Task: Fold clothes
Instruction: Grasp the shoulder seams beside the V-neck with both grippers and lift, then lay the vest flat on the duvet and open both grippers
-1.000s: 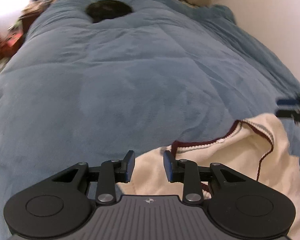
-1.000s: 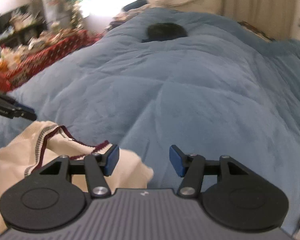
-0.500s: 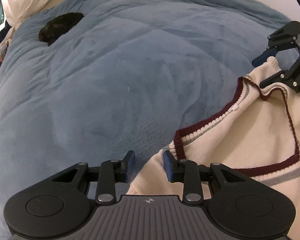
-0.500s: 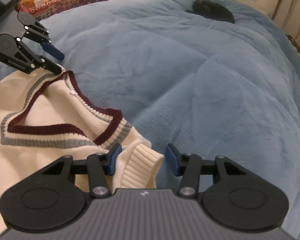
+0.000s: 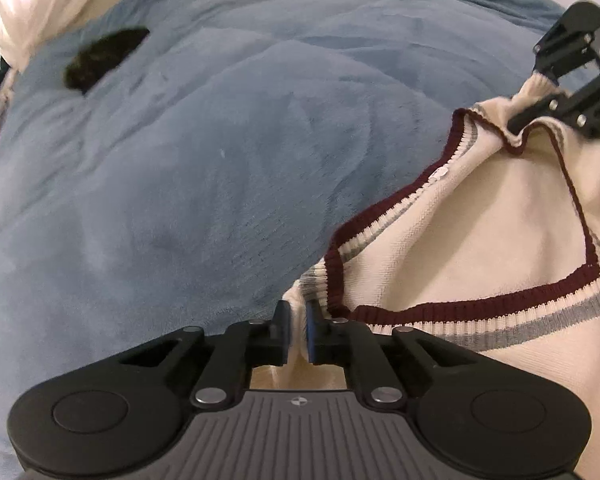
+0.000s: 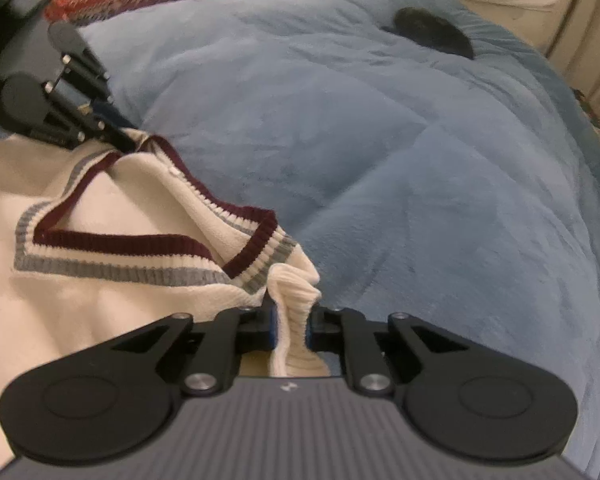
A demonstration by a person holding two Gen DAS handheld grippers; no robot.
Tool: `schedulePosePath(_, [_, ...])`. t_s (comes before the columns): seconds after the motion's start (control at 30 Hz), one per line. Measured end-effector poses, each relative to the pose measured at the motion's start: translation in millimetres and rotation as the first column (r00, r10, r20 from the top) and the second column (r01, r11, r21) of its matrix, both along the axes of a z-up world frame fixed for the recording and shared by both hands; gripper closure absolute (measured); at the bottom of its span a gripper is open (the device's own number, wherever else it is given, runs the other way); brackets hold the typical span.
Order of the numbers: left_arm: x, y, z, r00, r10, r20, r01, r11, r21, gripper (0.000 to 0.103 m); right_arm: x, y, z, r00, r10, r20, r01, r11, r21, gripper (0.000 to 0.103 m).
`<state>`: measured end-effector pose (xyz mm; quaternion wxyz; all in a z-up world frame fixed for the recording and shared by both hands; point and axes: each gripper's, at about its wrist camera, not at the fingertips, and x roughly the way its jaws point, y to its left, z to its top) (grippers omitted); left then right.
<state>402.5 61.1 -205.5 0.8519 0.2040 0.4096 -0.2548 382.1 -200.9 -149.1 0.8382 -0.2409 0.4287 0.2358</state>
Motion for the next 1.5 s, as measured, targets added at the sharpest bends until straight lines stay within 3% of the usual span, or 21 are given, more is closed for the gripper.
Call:
schedulePosePath(0.1, [-4,2,13,0.995,0.064,0.071,-0.062,0.998,-0.027,0.096,-6,-6,15,0.997,-0.037,0.069,0.035,0.999,0.034,0.093])
schedulePosePath(0.17, [4,11,32,0.985,0.142,0.100,-0.133,0.986,-0.098,0.096,-5,-12,33,0.989,-0.075,0.129,0.065,0.995,0.074,0.094])
schedulePosePath(0.3, [32,14,67,0.963,0.221,0.154,-0.196,0.967,-0.162,0.096,23,-27,66,0.967,-0.156,0.203,0.133,0.984,0.122,0.096])
schedulePosePath(0.4, [57,5,91,0.938,0.252,0.238,-0.219,0.963,-0.158,0.096,52,-35,89,0.948,-0.197,0.248,0.165,0.975,0.146,0.096])
schedulePosePath(0.47, [80,2,104,0.927,0.289,0.239,-0.247,0.950,-0.190,0.096,75,-38,101,0.937,-0.215,0.276,0.182,0.973,0.140,0.096])
schedulePosePath(0.67, [145,-24,120,0.892,0.337,0.302,-0.304,0.941,-0.151,0.096,152,-40,112,0.908,-0.249,0.337,0.239,0.968,0.072,0.096])
schedulePosePath(0.83, [203,-31,106,0.874,0.447,0.189,-0.414,0.890,-0.190,0.096,223,-58,86,0.901,-0.341,0.270,0.320,0.940,0.118,0.096])
schedulePosePath(1.03, [223,-41,43,0.865,0.500,0.045,-0.489,0.859,-0.148,0.095,268,-80,12,0.891,-0.438,0.117,0.419,0.894,0.159,0.093])
schedulePosePath(1.13, [219,-40,28,0.858,0.513,0.025,-0.507,0.853,-0.119,0.080,275,-97,-7,0.861,-0.505,0.052,0.482,0.846,0.228,0.073])
schedulePosePath(1.2, [215,-32,29,0.847,0.531,0.011,-0.523,0.838,-0.157,0.062,274,-106,-8,0.847,-0.531,0.018,0.505,0.815,0.283,0.070])
schedulePosePath(1.33, [206,-11,44,0.834,0.550,-0.037,-0.538,0.797,-0.273,0.061,268,-118,11,0.847,-0.532,-0.010,0.494,0.778,0.388,0.054])
schedulePosePath(1.43, [187,3,62,0.838,0.544,-0.043,-0.526,0.785,-0.328,0.061,258,-123,38,0.863,-0.504,-0.007,0.456,0.775,0.437,0.042])
schedulePosePath(1.5, [169,11,73,0.846,0.531,-0.050,-0.512,0.781,-0.358,0.060,240,-126,56,0.871,-0.492,-0.005,0.438,0.771,0.462,0.040])
